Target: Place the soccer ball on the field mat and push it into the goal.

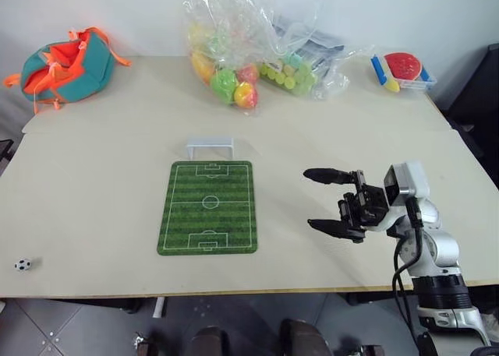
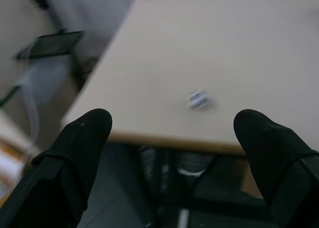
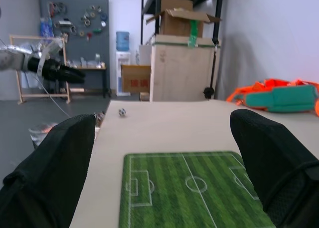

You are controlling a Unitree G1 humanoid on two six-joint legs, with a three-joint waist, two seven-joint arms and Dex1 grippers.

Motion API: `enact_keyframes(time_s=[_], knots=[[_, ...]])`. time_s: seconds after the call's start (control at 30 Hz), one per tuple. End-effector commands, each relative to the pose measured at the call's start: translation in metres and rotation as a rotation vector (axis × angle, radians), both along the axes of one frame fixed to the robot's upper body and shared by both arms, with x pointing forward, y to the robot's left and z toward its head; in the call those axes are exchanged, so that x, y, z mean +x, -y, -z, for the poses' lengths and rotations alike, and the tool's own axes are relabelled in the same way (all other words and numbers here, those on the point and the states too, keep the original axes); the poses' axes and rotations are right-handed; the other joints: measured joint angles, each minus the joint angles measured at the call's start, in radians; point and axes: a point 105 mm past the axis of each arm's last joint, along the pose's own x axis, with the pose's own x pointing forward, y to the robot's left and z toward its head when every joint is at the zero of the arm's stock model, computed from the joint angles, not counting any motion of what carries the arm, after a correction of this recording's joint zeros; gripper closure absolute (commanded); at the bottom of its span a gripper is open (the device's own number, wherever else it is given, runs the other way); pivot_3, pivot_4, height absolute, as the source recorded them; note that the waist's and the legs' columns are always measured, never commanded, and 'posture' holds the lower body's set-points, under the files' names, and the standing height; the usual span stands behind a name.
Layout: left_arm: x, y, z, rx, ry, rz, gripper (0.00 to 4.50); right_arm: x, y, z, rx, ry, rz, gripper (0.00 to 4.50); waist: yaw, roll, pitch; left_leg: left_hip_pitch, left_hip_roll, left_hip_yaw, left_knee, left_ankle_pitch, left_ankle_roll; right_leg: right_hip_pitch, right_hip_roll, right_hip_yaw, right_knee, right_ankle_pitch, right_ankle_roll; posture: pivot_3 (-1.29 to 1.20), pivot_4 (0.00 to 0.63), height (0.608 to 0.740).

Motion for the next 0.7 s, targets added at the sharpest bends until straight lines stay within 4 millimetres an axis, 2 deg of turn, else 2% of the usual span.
enact_keyframes(time_s=[0.03,0.13,0.23,0.33,0.4,0.47,0.53,0.6,0.7], knots=[[-0.027,-0.004,0.011,0.004,-0.037,-0.09,0.02,-0.008,-0.002,-0.005,0.023,0.051,-0.006,0.0,0.003,0.0,0.0,0.0,0.0,0.001,0.0,-0.001,0.0,0.0,0.0,0.0,0.0,0.0,0.0,0.0,0.15,0.74],[-0.015,0.005,0.015,-0.013,-0.018,-0.03,0.02,-0.01,-0.004,-0.004,0.007,0.119,-0.004,0.0,0.007,-0.001,0.0,0.001,0.001,0.002,0.001,-0.002,0.0,-0.001,0.0,0.001,0.0,0.0,0.0,0.0,0.15,0.74],[0.005,0.008,0.008,0.0,0.023,0.031,0.02,-0.011,-0.004,0.002,-0.041,0.195,-0.005,0.0,0.012,-0.001,0.0,0.0,0.001,0.002,0.003,-0.002,0.0,-0.001,0.0,0.001,0.001,0.0,0.0,0.0,0.15,0.74],[0.033,0.013,0.0,0.025,0.045,0.101,0.02,-0.012,-0.003,0.009,-0.067,0.204,-0.021,0.0,0.008,-0.001,-0.001,0.0,0.002,0.002,0.008,-0.004,0.0,-0.001,0.0,0.002,0.002,0.0,0.0,0.0,0.15,0.74],[0.063,0.017,-0.005,0.05,0.044,0.152,0.02,-0.012,-0.003,0.011,-0.07,0.192,-0.023,0.0,0.007,-0.001,-0.001,0.0,0.002,0.002,0.01,-0.006,0.001,0.0,0.0,0.003,0.004,0.0,0.0,0.0,0.15,0.74],[0.091,0.013,-0.003,0.051,0.02,0.163,0.02,-0.011,-0.004,0.012,-0.066,0.179,-0.018,0.0,0.01,0.0,0.0,0.001,0.002,0.002,0.011,-0.006,0.002,0.0,0.0,0.005,0.005,0.0,0.0,0.0,0.15,0.74],[0.105,0.012,0.002,0.028,-0.003,0.169,0.02,-0.01,-0.005,0.012,-0.065,0.177,-0.012,0.0,0.007,0.0,0.0,0.001,0.002,0.002,0.012,-0.006,0.002,0.0,0.0,0.005,0.007,0.0,0.0,0.0,0.15,0.74],[0.122,0.019,0.005,0.063,-0.033,0.21,0.02,-0.009,-0.006,0.012,-0.065,0.175,-0.008,0.0,-0.002,-0.001,0.0,0.001,0.002,0.003,0.012,-0.006,0.002,-0.001,0.001,0.006,0.006,0.0,0.0,0.0,0.15,0.74],[0.142,0.017,0.001,0.073,-0.014,0.194,0.02,-0.01,-0.007,0.014,-0.065,0.165,-0.007,0.0,-0.016,-0.001,0.0,0.002,0.002,0.003,0.012,-0.009,0.003,-0.001,0.001,0.007,0.006,0.0,0.0,0.0,0.15,0.74]])
